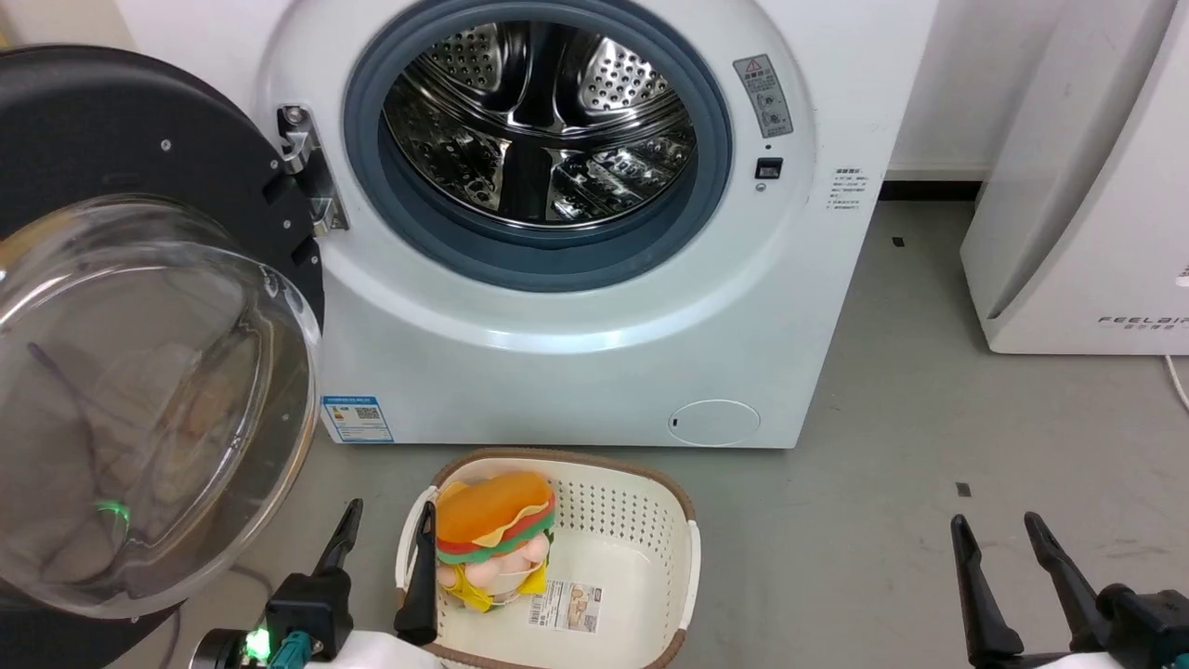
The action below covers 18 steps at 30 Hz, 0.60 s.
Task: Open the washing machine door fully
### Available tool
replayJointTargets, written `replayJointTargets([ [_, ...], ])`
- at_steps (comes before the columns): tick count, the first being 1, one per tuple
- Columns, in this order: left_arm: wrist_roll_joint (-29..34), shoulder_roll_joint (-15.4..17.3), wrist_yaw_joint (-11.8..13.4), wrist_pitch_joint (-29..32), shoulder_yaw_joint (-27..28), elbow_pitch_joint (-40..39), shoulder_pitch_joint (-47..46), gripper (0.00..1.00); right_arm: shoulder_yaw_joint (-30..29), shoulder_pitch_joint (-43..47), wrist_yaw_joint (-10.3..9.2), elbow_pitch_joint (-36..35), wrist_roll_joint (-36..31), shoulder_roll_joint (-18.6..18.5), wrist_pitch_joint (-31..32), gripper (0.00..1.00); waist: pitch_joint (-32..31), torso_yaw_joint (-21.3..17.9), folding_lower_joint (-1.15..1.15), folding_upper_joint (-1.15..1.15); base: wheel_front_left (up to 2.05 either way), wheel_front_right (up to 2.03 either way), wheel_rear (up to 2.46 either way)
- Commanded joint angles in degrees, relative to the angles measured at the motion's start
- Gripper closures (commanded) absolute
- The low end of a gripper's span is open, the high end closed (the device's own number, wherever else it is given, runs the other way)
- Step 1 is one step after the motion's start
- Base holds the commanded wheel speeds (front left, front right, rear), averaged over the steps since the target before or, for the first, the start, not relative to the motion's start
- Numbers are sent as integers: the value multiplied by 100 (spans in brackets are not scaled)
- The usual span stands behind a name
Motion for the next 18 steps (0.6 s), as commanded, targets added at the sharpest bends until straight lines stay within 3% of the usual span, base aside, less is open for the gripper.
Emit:
replayJointTargets([
  [1, 22, 1, 35, -52, -5, 20, 48, 0, 12, -25, 5, -7, 2, 13, -31, 0, -2, 20, 0, 0, 0, 0, 0],
  [9, 18, -1, 63, -67, -44, 48, 5, 0, 17, 1, 5, -9, -14, 13, -11, 0, -10, 94, 0, 0, 0, 0, 0],
  [10, -1, -1, 36, -39, -31, 27, -1, 100, 18, 0, 0, 0, -27, 0, 1, 100, -10, 94, 0, 0, 0, 0, 0],
  [18, 61, -37, -5, 27, 37, -19, -1, 100, 38, -43, 0, 24, -67, 1, 22, 100, -10, 82, 0, 0, 0, 0, 0],
])
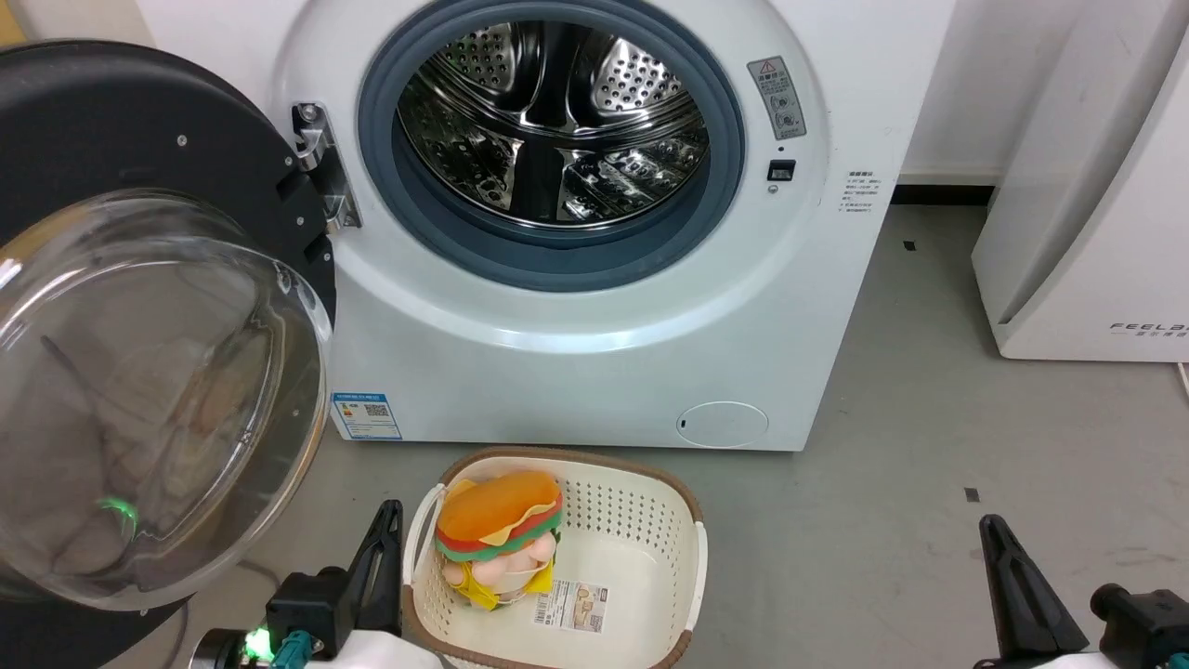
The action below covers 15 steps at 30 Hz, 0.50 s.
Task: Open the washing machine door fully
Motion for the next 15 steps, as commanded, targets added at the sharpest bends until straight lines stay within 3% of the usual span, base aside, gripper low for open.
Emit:
replayJointTargets([
  [1, 59, -36, -37, 26, 46, -38, 0, 100, 16, -51, 0, 18, -34, 1, 11, 100, 0, -5, 0, 0, 0, 0, 0],
  [15, 222, -131, -131, 178, 207, -147, -1, 100, 61, -160, 1, 76, -136, 2, 46, 100, 3, -36, 0, 0, 0, 0, 0],
])
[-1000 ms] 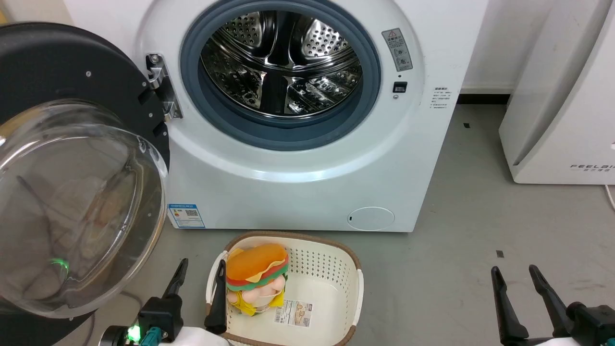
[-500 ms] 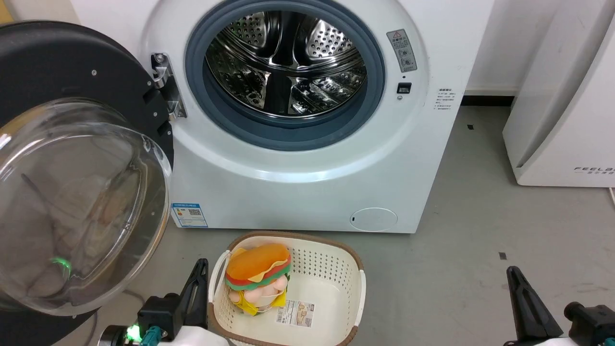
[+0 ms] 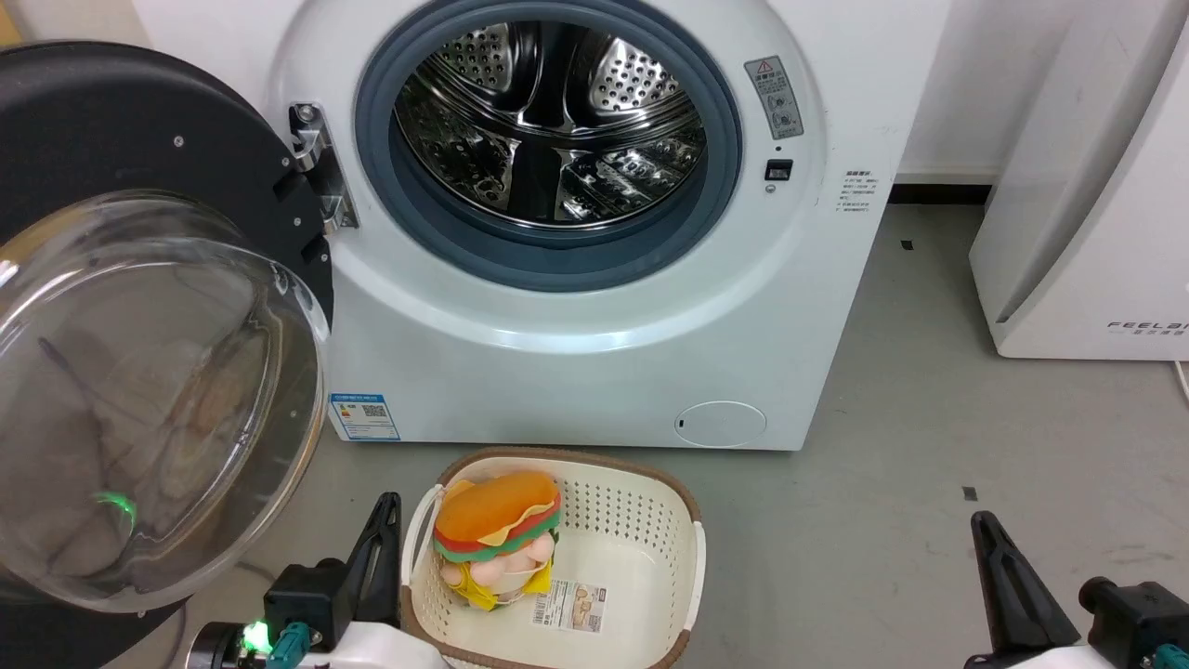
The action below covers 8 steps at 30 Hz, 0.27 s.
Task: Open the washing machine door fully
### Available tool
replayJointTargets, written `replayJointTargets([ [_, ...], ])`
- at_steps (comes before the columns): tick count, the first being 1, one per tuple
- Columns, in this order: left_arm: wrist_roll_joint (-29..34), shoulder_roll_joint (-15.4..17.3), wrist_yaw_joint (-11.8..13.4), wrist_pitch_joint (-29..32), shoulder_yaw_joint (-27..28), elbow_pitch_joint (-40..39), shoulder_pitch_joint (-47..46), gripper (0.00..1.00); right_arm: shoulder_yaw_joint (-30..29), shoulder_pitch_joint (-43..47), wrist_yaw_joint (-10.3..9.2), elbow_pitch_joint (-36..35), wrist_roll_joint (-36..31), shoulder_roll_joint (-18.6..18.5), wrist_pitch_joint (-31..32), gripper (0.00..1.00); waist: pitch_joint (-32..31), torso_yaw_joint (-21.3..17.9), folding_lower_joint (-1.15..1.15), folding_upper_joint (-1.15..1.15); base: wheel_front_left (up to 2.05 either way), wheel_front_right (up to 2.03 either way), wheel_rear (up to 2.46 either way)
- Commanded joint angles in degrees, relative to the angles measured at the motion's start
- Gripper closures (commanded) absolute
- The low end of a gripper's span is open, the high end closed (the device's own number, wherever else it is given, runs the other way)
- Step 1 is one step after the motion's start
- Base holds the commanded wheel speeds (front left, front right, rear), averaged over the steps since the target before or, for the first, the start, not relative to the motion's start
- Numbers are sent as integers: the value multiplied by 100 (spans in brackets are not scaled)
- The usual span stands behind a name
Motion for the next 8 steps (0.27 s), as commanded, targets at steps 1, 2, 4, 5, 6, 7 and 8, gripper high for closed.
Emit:
replayJointTargets([
  [1, 64, -26, -38, 36, 45, -49, -1, 100, 11, -91, 1, 14, -52, 3, 4, 100, 0, -4, 0, 0, 0, 0, 0],
  [2, 75, -33, -45, 47, 56, -57, -1, 100, 15, -99, 1, 18, -59, 3, 7, 100, 1, -6, 0, 0, 0, 0, 0],
  [4, 99, -47, -58, 68, 79, -72, -1, 100, 21, -115, 1, 27, -74, 4, 12, 100, 1, -11, 0, 0, 0, 0, 0],
  [5, 111, -53, -65, 79, 91, -80, -1, 100, 24, -122, 1, 31, -81, 4, 14, 100, 1, -13, 0, 0, 0, 0, 0],
  [6, 122, -60, -72, 90, 102, -88, -1, 100, 28, -130, 1, 35, -88, 4, 17, 100, 1, -15, 0, 0, 0, 0, 0],
  [7, 134, -67, -79, 101, 114, -96, -1, 100, 31, -138, 1, 39, -96, 4, 19, 100, 1, -18, 0, 0, 0, 0, 0],
  [8, 146, -74, -86, 112, 125, -104, -1, 100, 34, -146, 1, 43, -103, 4, 22, 100, 2, -20, 0, 0, 0, 0, 0],
])
